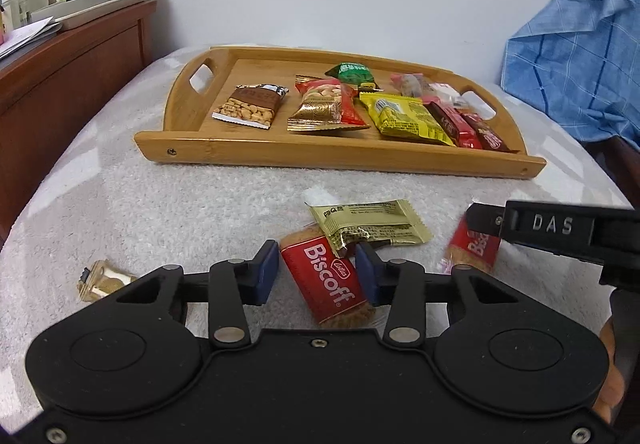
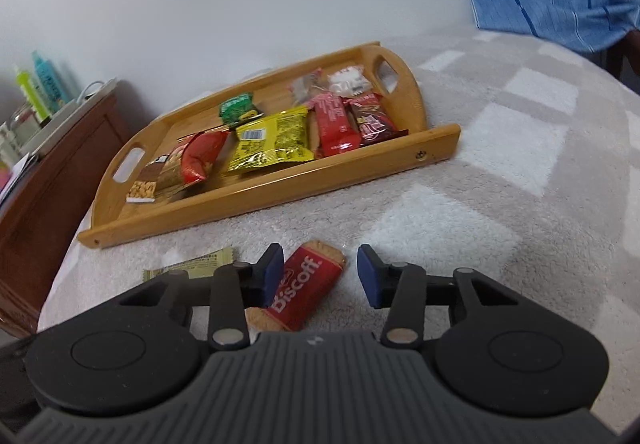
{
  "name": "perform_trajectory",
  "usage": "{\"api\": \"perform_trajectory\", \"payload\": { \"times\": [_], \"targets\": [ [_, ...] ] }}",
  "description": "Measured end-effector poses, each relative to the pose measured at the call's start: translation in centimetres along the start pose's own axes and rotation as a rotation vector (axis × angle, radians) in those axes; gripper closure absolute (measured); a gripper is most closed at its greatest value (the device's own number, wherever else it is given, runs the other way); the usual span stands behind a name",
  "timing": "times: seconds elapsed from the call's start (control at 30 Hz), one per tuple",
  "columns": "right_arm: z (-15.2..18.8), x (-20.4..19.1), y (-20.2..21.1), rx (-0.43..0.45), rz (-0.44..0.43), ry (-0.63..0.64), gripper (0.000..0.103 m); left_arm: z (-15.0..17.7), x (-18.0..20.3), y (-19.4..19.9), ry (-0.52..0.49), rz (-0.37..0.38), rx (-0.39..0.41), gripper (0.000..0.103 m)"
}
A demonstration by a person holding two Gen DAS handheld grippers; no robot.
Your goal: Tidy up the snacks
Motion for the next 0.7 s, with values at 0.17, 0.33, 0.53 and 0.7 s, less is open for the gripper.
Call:
{"api": "perform_trajectory", "payload": {
  "times": [0.17,0.33,0.53,0.7],
  "targets": [
    [1.0,-1.0,0.8,0.04,0.043,0.068,0.054,0.5,0.2,0.3,-0.01,-0.03,-0.003,0.062],
    [1.6,-2.7,0.5,0.055,0.071,0.15,0.054,0.9,0.4,0.4,-0.009,-0.038,0.023,0.063],
    [0.9,-2.9,-0.6,0.065,0.055,0.177,0.054,0.7,-0.1,0.8,0.0,-0.019,0.022,0.066],
    [0.5,-3.2,-1.2,0.073,0.043,0.212,0.062,0.7,0.1,1.0,-0.001,-0.019,0.029,0.069]
  ]
}}
Point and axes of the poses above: each gripper's, at about its wrist camera, not at the fingertips, and y roughly against the way its jaws point, x to its right, z to its underside, the point moved 8 cm from there along -y, roughly the way its jaws point, and after that the axes turned 7 degrees about y, right-handed, at the moved point
